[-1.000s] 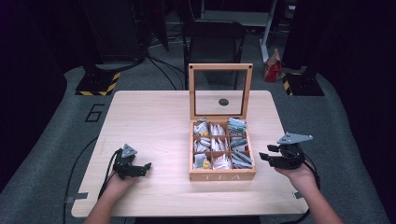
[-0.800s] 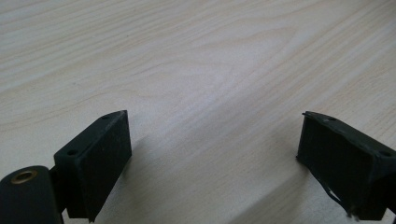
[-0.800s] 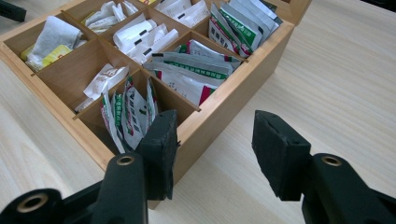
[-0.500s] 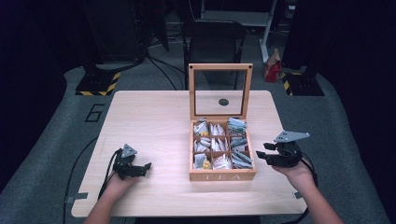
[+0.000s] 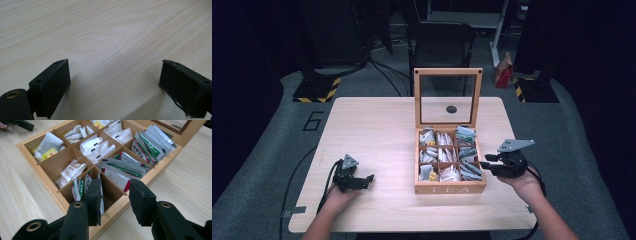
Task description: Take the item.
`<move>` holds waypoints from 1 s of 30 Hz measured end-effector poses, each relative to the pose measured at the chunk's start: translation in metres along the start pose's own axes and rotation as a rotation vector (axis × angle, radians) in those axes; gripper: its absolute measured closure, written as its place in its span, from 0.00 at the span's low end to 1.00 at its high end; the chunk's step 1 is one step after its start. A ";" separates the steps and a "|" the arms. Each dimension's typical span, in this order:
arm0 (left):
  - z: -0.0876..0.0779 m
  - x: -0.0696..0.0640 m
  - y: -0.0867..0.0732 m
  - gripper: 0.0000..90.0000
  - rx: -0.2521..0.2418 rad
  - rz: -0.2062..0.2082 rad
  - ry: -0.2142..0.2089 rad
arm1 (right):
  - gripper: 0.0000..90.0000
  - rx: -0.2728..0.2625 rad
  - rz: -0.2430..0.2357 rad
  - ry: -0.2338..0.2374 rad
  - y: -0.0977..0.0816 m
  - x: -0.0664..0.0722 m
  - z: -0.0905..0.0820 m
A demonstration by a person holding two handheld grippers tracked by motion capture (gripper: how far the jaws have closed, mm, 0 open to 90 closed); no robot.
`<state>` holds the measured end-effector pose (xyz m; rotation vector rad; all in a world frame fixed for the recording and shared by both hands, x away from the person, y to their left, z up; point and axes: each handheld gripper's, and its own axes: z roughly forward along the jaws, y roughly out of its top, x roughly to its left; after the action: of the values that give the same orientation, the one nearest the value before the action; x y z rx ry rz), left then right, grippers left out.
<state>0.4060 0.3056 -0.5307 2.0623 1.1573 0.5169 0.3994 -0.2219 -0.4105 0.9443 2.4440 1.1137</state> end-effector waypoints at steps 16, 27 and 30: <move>-0.001 0.000 0.000 0.10 0.009 -0.002 -0.005 | 0.80 0.015 -0.029 0.039 -0.001 0.003 0.021; -0.001 0.000 0.000 0.10 0.009 -0.001 -0.007 | 0.83 0.027 -0.026 0.058 -0.005 0.005 0.032; -0.001 0.000 0.000 0.10 0.009 -0.001 -0.007 | 0.85 0.034 -0.033 0.063 -0.006 0.005 0.036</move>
<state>0.4053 0.3059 -0.5300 2.0696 1.1591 0.5039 0.4108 -0.2012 -0.4390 0.8882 2.5266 1.1098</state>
